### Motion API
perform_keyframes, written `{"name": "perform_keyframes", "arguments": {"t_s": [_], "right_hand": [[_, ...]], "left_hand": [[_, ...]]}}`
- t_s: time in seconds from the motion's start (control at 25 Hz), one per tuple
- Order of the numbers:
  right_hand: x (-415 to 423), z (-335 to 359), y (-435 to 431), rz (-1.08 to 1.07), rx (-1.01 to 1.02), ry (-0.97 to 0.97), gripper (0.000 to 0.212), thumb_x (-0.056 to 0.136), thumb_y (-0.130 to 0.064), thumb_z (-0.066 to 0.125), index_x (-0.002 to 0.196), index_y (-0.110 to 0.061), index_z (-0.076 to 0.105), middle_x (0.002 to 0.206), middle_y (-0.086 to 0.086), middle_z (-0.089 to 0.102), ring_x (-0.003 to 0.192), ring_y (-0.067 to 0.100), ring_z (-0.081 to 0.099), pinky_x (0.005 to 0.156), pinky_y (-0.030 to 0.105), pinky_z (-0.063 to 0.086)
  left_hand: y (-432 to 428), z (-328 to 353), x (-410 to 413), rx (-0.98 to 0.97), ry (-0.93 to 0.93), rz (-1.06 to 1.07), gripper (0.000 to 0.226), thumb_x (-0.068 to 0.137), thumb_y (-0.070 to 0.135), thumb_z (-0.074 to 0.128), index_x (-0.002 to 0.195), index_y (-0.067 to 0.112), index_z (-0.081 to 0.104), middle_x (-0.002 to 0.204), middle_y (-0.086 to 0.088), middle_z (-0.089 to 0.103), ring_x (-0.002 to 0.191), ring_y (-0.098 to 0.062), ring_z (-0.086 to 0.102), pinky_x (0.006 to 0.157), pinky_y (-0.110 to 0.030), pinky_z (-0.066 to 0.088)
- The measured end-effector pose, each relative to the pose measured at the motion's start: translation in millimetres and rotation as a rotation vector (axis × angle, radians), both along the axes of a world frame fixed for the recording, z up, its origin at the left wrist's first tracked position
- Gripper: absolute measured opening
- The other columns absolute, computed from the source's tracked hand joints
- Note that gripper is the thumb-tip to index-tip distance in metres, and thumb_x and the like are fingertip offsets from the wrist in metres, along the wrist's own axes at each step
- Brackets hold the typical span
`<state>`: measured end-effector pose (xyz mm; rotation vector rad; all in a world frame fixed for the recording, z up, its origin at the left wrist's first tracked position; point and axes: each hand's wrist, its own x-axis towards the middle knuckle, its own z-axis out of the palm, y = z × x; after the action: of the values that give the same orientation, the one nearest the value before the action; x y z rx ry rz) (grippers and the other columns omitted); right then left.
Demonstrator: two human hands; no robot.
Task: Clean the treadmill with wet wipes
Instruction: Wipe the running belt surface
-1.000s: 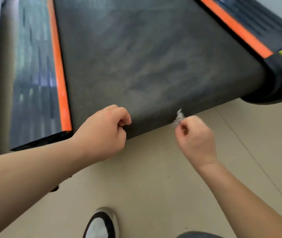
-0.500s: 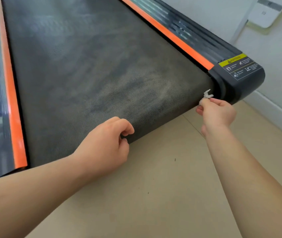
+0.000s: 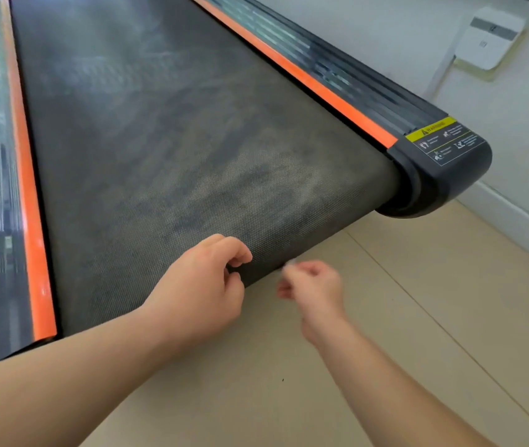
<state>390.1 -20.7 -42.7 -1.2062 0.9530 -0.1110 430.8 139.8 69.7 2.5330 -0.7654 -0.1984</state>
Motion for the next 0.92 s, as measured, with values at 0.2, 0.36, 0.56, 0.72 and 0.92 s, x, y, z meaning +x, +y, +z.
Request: {"name": "perform_keyframes", "arguments": {"t_s": [0.2,0.36,0.56,0.72,0.92], "right_hand": [[47.4,41.0,-132.4,-0.469,0.023,-0.135,0.014,0.09,-0.002,0.064,0.081,-0.012,0.069,0.064,0.002,0.061,0.05,0.014,0.054,0.051,0.024,0.05],[54.7,43.9,-121.5,-0.516,-0.097,-0.068,0.018,0.09,-0.004,0.055,0.086,-0.015,0.069,0.071,0.0,0.06,0.053,0.015,0.047,0.046,0.023,0.041],[32.3,10.6,-29.8,-0.362,0.014,0.053,0.015,0.09,0.002,0.054,0.098,-0.006,0.064,0.069,0.007,0.059,0.049,0.016,0.048,0.051,0.029,0.044],[3.7,-8.6,85.6,-0.037,0.201,0.118,0.02,0.088,0.007,0.051,0.103,-0.006,0.058,0.07,0.01,0.059,0.051,0.018,0.051,0.051,0.031,0.043],[-24.6,6.2,185.6,0.369,0.601,0.105,0.014,0.088,0.009,0.06,0.1,0.003,0.062,0.071,0.012,0.06,0.052,0.018,0.055,0.048,0.029,0.047]], "left_hand": [[3.4,0.9,-5.0,-0.01,0.017,-0.043,0.028,0.086,0.007,0.062,0.104,0.028,0.067,0.092,0.019,0.058,0.084,-0.001,0.058,0.072,-0.007,0.039],[8.5,0.9,-3.6,0.012,0.028,-0.019,0.027,0.086,0.004,0.062,0.104,0.023,0.068,0.09,0.017,0.057,0.085,0.006,0.055,0.069,-0.004,0.037],[29.5,-1.1,-12.0,0.058,0.053,-0.002,0.028,0.087,0.004,0.06,0.105,0.023,0.068,0.088,0.019,0.056,0.079,0.004,0.055,0.068,-0.006,0.036],[50.1,5.3,-16.1,0.087,0.018,0.056,0.029,0.082,0.002,0.057,0.099,0.022,0.07,0.088,0.014,0.063,0.08,-0.011,0.058,0.076,-0.025,0.048],[97.9,8.0,-5.3,0.185,-0.054,0.192,0.028,0.078,0.003,0.054,0.094,0.02,0.07,0.087,0.008,0.065,0.084,-0.02,0.06,0.076,-0.03,0.048]]}}
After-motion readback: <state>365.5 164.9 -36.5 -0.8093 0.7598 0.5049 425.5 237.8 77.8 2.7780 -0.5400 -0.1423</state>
